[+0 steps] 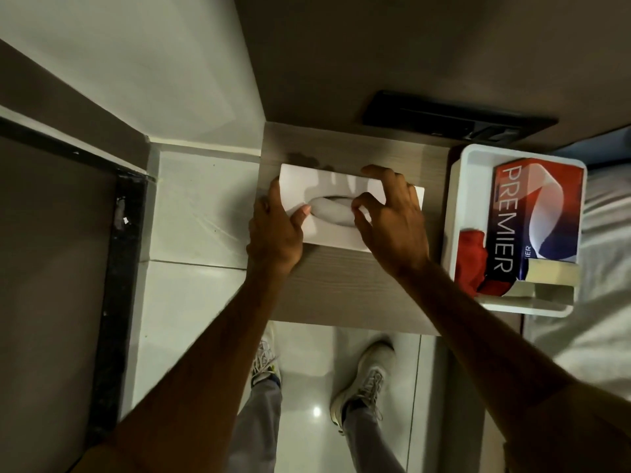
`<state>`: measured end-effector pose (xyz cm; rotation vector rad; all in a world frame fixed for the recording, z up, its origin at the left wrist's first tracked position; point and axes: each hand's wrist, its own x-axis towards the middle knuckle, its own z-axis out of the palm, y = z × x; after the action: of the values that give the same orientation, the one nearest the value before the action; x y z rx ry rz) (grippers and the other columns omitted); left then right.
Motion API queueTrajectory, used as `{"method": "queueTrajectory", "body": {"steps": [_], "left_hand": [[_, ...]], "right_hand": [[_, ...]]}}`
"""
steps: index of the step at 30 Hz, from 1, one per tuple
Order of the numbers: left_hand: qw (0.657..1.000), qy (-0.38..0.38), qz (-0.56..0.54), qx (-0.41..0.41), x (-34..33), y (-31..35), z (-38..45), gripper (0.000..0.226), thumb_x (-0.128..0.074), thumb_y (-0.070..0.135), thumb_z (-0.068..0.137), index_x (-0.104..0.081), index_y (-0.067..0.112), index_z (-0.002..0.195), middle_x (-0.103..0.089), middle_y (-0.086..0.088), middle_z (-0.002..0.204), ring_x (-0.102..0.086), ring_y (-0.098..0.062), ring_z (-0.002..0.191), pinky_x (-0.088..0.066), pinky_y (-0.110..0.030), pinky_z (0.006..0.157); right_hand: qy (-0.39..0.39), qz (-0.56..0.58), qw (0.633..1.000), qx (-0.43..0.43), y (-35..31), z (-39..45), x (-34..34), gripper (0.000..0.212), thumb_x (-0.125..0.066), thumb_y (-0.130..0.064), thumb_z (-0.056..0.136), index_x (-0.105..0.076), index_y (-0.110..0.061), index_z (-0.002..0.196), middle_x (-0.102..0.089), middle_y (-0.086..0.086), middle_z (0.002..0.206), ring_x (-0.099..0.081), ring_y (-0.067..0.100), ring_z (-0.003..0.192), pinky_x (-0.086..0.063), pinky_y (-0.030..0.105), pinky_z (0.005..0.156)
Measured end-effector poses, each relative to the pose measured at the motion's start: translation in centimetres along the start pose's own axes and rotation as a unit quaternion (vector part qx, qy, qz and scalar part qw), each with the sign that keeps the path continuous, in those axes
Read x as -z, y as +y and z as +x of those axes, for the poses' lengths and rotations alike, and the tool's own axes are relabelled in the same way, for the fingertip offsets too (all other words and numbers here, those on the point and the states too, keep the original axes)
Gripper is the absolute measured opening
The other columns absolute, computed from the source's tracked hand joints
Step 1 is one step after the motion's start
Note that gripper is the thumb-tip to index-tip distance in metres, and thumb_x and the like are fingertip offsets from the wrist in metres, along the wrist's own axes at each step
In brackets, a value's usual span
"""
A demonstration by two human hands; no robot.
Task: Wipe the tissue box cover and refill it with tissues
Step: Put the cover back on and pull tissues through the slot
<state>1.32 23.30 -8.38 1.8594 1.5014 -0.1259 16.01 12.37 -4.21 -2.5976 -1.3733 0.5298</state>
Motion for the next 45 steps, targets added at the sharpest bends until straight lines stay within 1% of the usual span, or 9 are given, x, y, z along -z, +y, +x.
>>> {"method": "queueTrajectory", "body": {"steps": [4,10,15,19,26,32,35,42,45], "left_hand": [[1.0,0.011,-0.008,0.005,-0.4,0.1,-0.1,0.076,-0.054,0.058,0.097,-0.023,0.025,0.158,-0.042,-0.015,0.154,-0.047,-0.04,0.138,-0.047,-0.061,0.108],[1.0,0.017,-0.004,0.0,-0.7,-0.3,-0.3,0.078,-0.051,0.062,0.096,-0.022,0.025,0.158,-0.044,-0.015,0.152,-0.05,-0.04,0.136,-0.049,-0.06,0.106],[1.0,0.024,-0.006,-0.004,-0.8,-0.4,-0.5,0.078,-0.051,0.06,0.097,-0.023,0.023,0.159,-0.044,-0.016,0.152,-0.05,-0.04,0.136,-0.048,-0.059,0.107],[0.999,0.021,-0.034,-0.016,-0.9,-0.6,-0.7,0.077,-0.053,0.056,0.098,-0.022,0.021,0.159,-0.042,-0.015,0.155,-0.048,-0.039,0.139,-0.048,-0.059,0.111],[0.994,0.045,-0.033,-0.092,-1.4,-2.2,-1.7,0.074,-0.049,0.044,0.104,-0.011,0.021,0.163,-0.031,-0.013,0.165,-0.04,-0.035,0.148,-0.046,-0.051,0.112],[0.988,0.06,0.036,-0.136,-2.0,-3.1,-2.1,0.063,-0.036,0.045,0.109,-0.005,0.036,0.163,-0.035,-0.008,0.164,-0.041,-0.033,0.147,-0.049,-0.053,0.109],[0.987,0.058,0.052,-0.14,-2.2,-3.0,-2.4,0.062,-0.033,0.045,0.109,-0.004,0.036,0.163,-0.037,-0.011,0.162,-0.043,-0.036,0.145,-0.048,-0.054,0.11],[0.987,-0.036,0.097,-0.125,0.2,-1.6,-2.7,0.07,-0.04,0.037,0.108,0.005,0.033,0.162,-0.032,-0.013,0.166,-0.046,-0.04,0.144,-0.046,-0.056,0.111],[0.989,-0.02,0.092,-0.114,2.4,-1.0,-4.0,0.069,-0.043,0.028,0.108,-0.002,0.022,0.164,-0.035,-0.014,0.164,-0.051,-0.04,0.14,-0.048,-0.054,0.11]], "right_hand": [[0.047,0.023,0.998,-0.019,-0.3,-1.6,1.0,0.022,-0.061,-0.033,0.099,-0.074,-0.019,0.109,-0.046,0.002,0.153,-0.042,0.024,0.142,-0.038,0.035,0.112],[0.032,0.103,0.99,-0.088,-0.7,-2.0,1.0,0.033,-0.057,-0.04,0.1,-0.063,-0.026,0.13,-0.043,-0.01,0.152,-0.037,0.009,0.142,-0.016,0.002,0.098],[0.08,0.053,0.995,-0.018,-0.6,-2.6,1.0,0.022,-0.065,-0.033,0.096,-0.074,-0.018,0.109,-0.051,0.004,0.148,-0.047,0.023,0.137,-0.038,0.031,0.107],[0.08,0.034,0.996,0.004,0.0,-3.3,0.4,0.028,-0.071,-0.03,0.091,-0.074,-0.013,0.113,-0.054,0.011,0.144,-0.052,0.03,0.133,-0.048,0.044,0.104],[0.153,0.078,0.981,-0.086,1.6,-4.9,-0.9,0.05,-0.07,-0.033,0.089,-0.06,-0.015,0.134,-0.055,0.012,0.138,-0.055,0.027,0.124,-0.054,0.043,0.096],[0.087,0.176,0.952,-0.237,3.5,-7.7,-3.3,0.067,-0.065,-0.049,0.094,-0.039,-0.033,0.154,-0.04,0.01,0.153,-0.049,0.027,0.134,-0.057,0.044,0.096],[0.106,0.206,0.946,-0.227,3.7,-7.8,-4.0,0.067,-0.064,-0.05,0.094,-0.038,-0.035,0.154,-0.046,0.009,0.145,-0.057,0.019,0.115,-0.058,0.035,0.084],[0.05,0.165,0.966,-0.191,4.6,-7.9,-2.6,0.066,-0.06,-0.049,0.097,-0.035,-0.032,0.155,-0.048,0.004,0.148,-0.059,0.023,0.124,-0.056,0.036,0.086],[0.071,0.146,0.972,-0.168,4.3,-8.4,0.9,0.053,-0.061,-0.036,0.098,-0.048,-0.02,0.147,-0.057,0.007,0.14,-0.059,0.024,0.123,-0.054,0.035,0.091]]}}
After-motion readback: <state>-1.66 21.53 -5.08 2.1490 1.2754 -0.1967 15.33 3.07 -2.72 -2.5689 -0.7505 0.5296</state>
